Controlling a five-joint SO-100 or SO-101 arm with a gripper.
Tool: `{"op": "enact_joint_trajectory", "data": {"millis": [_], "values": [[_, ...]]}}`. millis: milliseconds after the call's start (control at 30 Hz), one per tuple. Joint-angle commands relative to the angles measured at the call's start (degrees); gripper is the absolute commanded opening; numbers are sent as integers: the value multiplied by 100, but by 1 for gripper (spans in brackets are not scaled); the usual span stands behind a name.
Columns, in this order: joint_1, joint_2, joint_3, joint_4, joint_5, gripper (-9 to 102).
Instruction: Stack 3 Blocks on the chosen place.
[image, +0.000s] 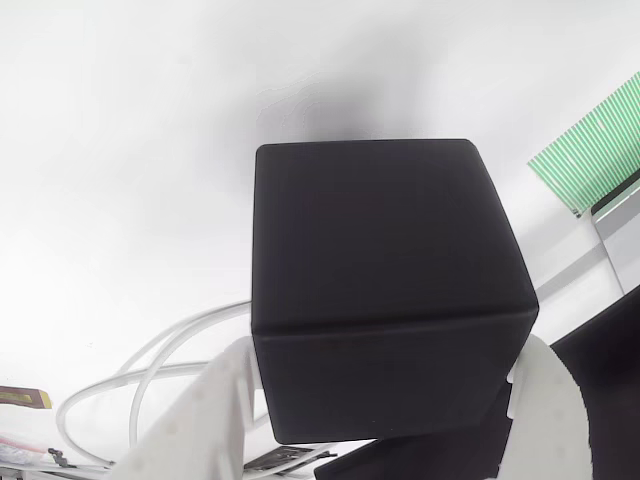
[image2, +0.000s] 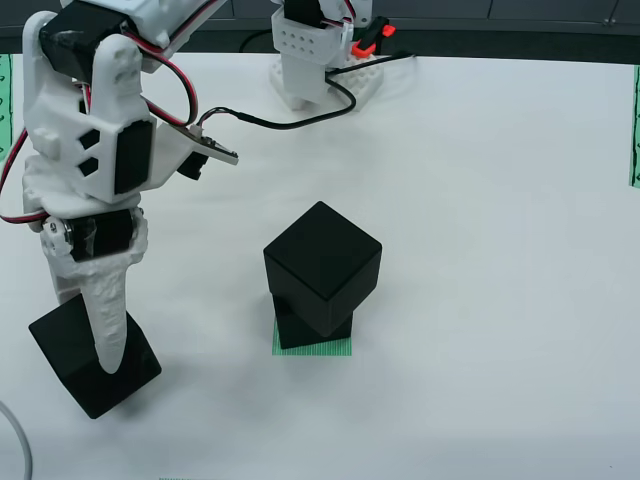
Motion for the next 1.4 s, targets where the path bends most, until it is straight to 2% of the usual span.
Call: {"op": "enact_joint_trajectory", "data": {"millis": [0, 733, 1233, 1367], "values": [[62, 571, 62, -132, -26, 16], [123, 2171, 1397, -659, -26, 16], [-149, 3560, 1872, -826, -185, 16], [-299, 3946, 2180, -1099, -255, 16]]}}
